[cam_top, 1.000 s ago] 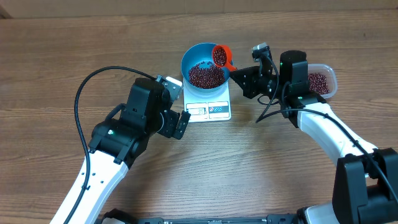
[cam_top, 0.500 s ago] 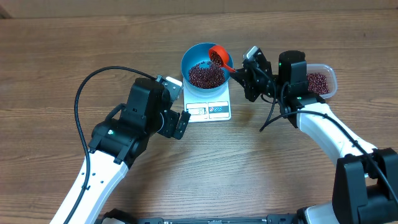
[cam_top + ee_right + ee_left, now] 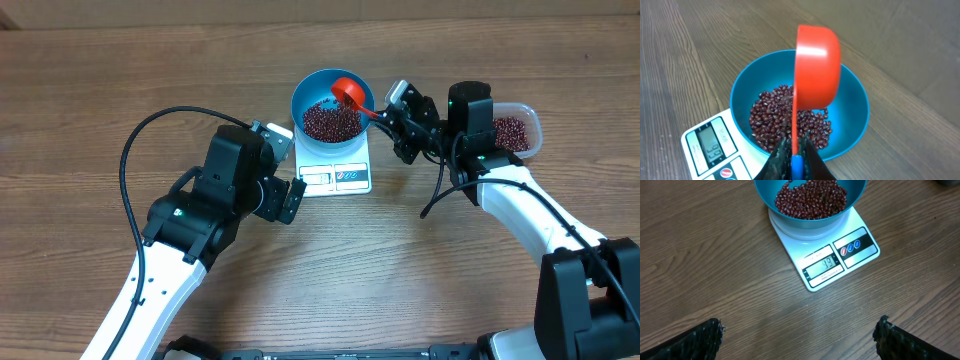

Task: Scoop item into bowl and weigh 150g on scale
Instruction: 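Tilt the scoop over the teal bowl to pour beans, right gripper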

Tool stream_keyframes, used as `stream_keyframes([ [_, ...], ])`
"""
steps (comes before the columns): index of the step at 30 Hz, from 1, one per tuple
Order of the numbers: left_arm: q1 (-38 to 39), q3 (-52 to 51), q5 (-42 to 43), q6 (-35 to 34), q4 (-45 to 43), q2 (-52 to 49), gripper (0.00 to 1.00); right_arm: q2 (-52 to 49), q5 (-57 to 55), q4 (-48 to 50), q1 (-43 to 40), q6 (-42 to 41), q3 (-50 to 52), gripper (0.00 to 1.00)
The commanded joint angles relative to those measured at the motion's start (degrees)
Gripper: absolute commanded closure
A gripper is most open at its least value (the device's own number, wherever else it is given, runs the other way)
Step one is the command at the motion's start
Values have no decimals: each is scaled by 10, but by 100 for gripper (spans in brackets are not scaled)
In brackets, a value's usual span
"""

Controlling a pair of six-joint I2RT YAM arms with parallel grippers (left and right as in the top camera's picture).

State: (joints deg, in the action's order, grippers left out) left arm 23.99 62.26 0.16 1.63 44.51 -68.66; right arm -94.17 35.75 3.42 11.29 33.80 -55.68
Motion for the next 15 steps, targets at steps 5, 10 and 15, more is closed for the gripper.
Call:
stream_keyframes([
  [5, 2, -2, -4, -5, -2, -3, 0, -2, 2, 4, 3, 37, 1, 96],
  [10, 2, -2, -4, -5, -2, -3, 0, -2, 3, 9, 2, 2, 1, 96],
  [15, 2, -2, -4, -5, -2, -3, 0, -1, 3, 10, 2, -10, 1, 96],
])
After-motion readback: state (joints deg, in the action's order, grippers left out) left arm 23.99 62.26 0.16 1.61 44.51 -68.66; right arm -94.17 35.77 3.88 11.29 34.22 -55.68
